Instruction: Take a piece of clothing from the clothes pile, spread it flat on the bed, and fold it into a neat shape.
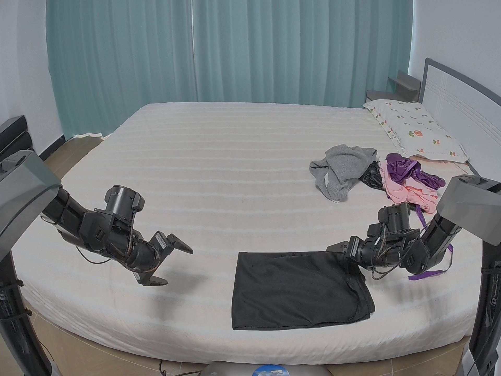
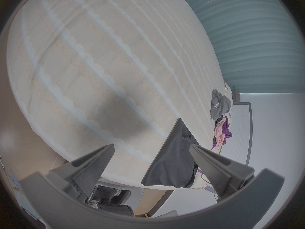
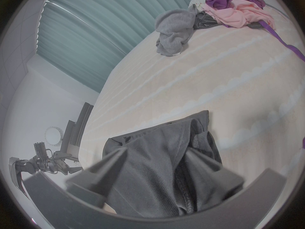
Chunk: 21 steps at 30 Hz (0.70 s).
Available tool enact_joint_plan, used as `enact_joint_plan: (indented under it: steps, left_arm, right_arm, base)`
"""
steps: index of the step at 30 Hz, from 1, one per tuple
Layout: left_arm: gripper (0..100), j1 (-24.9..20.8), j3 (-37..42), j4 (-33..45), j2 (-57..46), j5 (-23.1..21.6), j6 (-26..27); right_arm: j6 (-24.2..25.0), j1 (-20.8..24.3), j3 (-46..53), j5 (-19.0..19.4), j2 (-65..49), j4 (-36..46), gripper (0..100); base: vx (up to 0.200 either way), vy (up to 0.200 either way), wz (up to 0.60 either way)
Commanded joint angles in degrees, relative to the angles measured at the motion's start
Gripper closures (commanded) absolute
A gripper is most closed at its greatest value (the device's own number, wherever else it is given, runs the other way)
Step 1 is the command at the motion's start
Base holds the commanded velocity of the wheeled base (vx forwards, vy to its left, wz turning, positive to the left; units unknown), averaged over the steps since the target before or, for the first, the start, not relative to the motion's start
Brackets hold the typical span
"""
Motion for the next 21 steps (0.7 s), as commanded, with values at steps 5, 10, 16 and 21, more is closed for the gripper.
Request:
enact_joint_plan:
  steps: [5,10,16,21]
  left_arm:
    - [0,0.0,0.1,-0.1,0.1,-0.1,-0.1]
    - [0,0.0,0.1,0.1,0.0,-0.1,0.0]
    - [0,-0.1,0.1,-0.1,0.1,0.0,0.0]
    - [0,-0.1,0.1,0.1,0.0,0.0,0.0]
  right_arm:
    - [0.1,-1.5,-1.2,0.0,0.5,1.8,100]
    - [0.1,-3.8,-1.5,0.1,-0.1,1.7,100]
    - [0.1,-5.8,-2.1,0.2,0.2,1.7,100]
    - [0.1,-7.0,-2.7,0.3,0.7,1.9,100]
  base:
    - [0.000,0.000,0.00]
    - [0.000,0.000,0.00]
    - [0.000,0.000,0.00]
    - [0.000,0.000,0.00]
